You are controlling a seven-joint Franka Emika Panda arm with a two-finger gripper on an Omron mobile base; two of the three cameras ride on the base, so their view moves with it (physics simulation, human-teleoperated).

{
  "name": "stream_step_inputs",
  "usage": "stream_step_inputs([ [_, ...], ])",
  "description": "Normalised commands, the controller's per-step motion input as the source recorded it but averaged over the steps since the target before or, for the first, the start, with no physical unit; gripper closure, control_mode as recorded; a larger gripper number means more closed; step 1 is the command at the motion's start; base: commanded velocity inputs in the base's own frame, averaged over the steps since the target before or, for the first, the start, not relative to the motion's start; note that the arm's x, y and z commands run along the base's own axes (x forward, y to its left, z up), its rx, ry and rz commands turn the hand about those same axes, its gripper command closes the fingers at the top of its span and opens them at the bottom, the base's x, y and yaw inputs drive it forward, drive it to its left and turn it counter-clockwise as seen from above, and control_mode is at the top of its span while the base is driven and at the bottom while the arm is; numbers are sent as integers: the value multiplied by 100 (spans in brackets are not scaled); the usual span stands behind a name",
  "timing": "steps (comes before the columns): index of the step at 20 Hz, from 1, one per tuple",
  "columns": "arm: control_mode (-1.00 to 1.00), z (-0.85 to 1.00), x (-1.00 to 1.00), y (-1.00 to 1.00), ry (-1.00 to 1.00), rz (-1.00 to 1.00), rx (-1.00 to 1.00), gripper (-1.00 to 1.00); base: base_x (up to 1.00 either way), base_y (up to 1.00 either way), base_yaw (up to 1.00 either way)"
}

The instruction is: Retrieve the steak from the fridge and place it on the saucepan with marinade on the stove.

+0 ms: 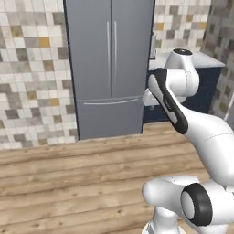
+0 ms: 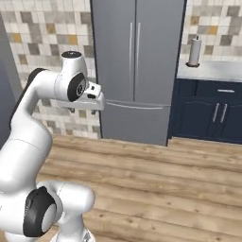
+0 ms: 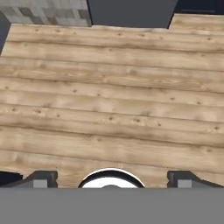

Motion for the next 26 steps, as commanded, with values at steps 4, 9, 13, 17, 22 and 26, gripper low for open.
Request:
stream_step_inputs([
  [4, 100, 0, 0, 0, 0, 0, 0, -100, 100, 1, 17],
  [9, 100, 0, 0, 0, 0, 0, 0, -100, 100, 1, 8],
  [13, 100, 0, 0, 0, 0, 0, 0, -100, 95, 0, -1],
  [17, 100, 0, 0, 0, 0, 0, 0, -100, 80, 0, -16],
  [22, 100, 0, 0, 0, 0, 0, 0, -100, 67, 5, -28],
  [26, 100, 0, 0, 0, 0, 0, 0, -100, 53, 9, -22],
])
